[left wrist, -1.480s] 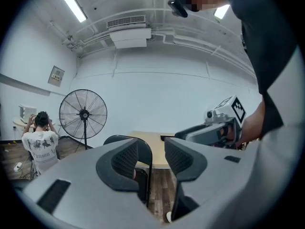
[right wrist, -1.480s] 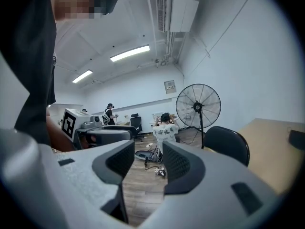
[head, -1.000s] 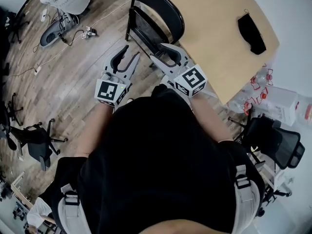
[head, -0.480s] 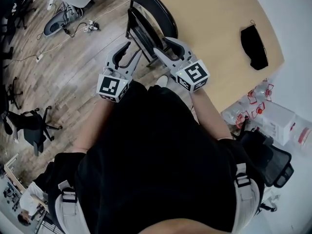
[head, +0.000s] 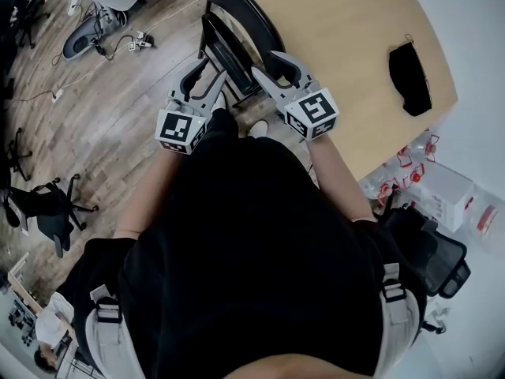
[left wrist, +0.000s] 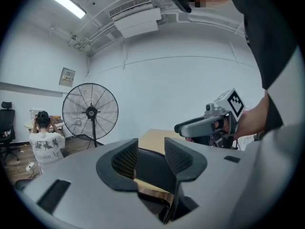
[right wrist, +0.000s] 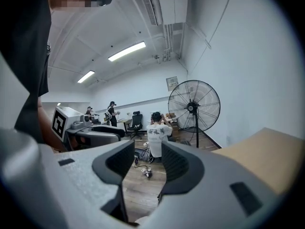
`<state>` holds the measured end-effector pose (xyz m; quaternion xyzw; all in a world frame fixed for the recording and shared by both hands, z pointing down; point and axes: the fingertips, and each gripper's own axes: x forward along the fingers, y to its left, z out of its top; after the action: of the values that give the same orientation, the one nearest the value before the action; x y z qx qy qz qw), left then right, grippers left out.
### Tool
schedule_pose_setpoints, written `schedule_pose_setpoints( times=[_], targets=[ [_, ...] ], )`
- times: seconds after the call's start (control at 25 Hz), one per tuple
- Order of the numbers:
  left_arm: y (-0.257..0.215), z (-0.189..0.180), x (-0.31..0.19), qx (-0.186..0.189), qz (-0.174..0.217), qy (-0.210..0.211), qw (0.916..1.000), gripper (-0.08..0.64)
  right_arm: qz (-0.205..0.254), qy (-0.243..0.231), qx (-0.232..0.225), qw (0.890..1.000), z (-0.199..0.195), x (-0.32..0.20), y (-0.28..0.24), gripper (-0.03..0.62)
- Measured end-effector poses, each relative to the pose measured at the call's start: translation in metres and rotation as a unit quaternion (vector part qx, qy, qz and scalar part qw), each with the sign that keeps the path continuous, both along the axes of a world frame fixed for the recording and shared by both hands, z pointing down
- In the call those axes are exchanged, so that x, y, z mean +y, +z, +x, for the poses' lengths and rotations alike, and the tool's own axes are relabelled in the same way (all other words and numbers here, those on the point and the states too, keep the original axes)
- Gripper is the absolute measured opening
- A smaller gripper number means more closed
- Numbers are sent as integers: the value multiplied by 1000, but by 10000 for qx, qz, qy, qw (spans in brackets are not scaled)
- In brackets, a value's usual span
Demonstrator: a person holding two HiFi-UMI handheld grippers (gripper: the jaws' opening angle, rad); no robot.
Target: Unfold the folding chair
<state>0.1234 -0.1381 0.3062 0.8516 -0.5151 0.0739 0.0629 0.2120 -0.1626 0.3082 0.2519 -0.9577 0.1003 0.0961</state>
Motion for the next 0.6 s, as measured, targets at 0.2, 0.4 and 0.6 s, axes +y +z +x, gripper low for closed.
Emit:
schedule_pose_setpoints(
  times=[0.2,0.4,0.6],
  targets=[
    [1,-7,-39,52,92,201,9997,167,-11,217,340,9992,-4,-37,5,176],
    [5,-25,-78,176,73,290,9994,167,-102,430,704,9965,-14,-77,17,176],
    [13,-36,-112,248,12,363,9990,167,-468,565,1306,9887,-18,-117,47,176]
  ],
)
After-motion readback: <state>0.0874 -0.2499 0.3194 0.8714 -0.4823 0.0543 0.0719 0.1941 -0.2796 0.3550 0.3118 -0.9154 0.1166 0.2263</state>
